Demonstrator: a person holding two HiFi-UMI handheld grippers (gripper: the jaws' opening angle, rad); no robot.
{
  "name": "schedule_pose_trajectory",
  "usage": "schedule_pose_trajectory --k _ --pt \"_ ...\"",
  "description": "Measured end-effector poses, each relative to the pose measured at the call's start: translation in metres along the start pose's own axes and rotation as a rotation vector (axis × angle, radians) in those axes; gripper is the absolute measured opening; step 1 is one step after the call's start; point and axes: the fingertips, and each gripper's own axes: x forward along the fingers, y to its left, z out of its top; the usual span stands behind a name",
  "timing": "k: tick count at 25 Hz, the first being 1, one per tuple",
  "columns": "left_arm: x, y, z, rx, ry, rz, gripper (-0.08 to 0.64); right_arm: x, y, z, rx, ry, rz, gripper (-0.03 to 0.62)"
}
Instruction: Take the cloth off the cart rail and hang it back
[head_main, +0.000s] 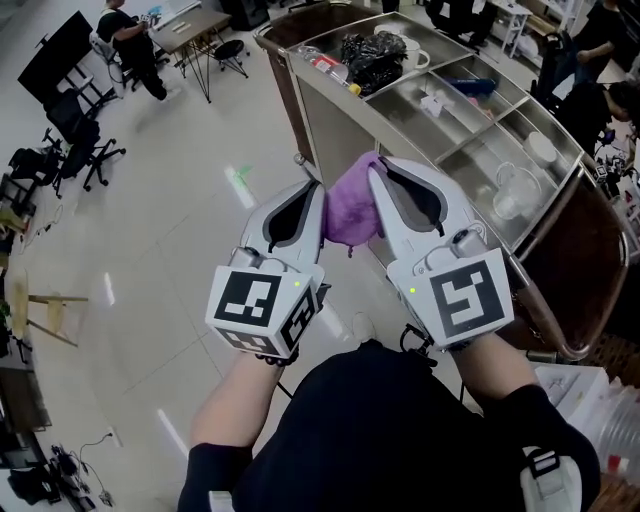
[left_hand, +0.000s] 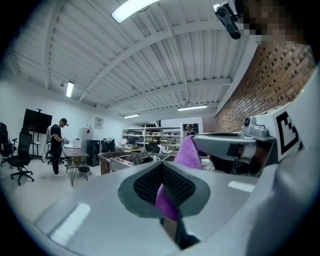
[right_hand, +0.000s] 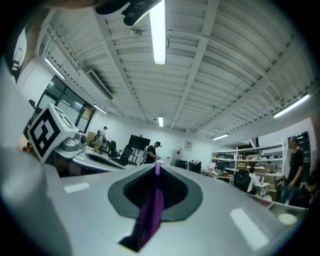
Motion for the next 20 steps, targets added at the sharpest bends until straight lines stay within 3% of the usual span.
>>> schedule_pose_trajectory --k 20 --pt "0.093 0.095 -0.027 0.033 0.025 0.111 -0.002 0.132 -0.041 -0.040 0.089 -0.025 0.110 0.023"
